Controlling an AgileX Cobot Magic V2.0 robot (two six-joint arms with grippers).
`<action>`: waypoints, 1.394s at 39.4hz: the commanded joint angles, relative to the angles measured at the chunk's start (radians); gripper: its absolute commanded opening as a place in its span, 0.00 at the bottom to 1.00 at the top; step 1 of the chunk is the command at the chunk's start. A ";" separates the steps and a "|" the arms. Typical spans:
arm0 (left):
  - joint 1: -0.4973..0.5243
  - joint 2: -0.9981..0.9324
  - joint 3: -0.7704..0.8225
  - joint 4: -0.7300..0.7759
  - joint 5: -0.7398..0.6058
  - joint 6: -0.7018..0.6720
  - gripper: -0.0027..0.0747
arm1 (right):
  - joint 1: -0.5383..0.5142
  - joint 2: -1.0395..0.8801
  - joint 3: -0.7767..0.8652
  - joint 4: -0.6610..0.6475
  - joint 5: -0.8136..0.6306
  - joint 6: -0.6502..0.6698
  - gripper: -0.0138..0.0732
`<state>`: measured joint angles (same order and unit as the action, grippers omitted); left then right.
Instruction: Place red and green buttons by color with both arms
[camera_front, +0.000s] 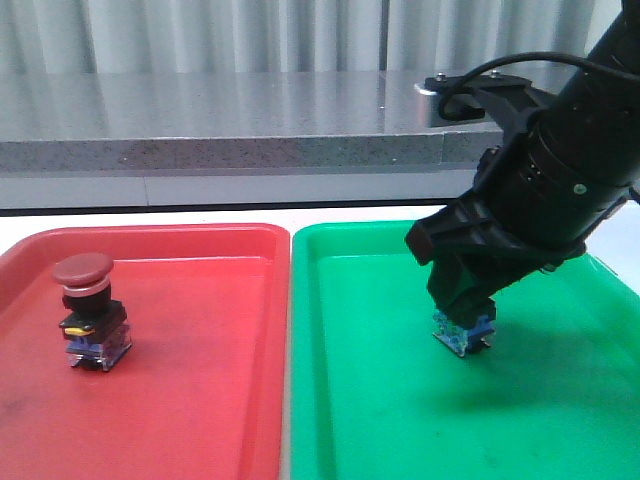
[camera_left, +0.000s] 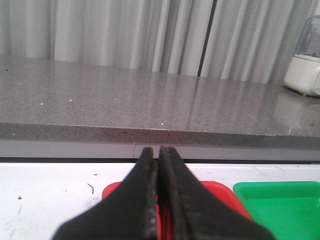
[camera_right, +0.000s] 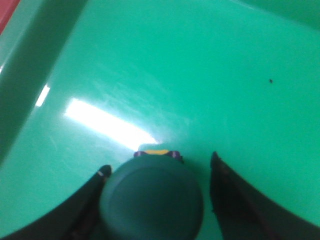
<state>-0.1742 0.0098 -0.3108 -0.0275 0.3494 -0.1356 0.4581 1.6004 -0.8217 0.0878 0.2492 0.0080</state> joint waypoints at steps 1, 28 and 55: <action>-0.001 0.011 -0.027 -0.008 -0.084 -0.008 0.01 | -0.001 -0.041 -0.020 -0.005 -0.046 0.000 0.83; -0.001 0.011 -0.027 -0.008 -0.084 -0.008 0.01 | -0.243 -0.486 -0.037 -0.006 0.060 0.043 0.15; -0.001 0.011 -0.027 -0.008 -0.084 -0.008 0.01 | -0.262 -1.269 0.465 -0.061 -0.109 0.041 0.02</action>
<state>-0.1742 0.0098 -0.3108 -0.0275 0.3494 -0.1356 0.2036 0.4057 -0.3655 0.0379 0.2256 0.0517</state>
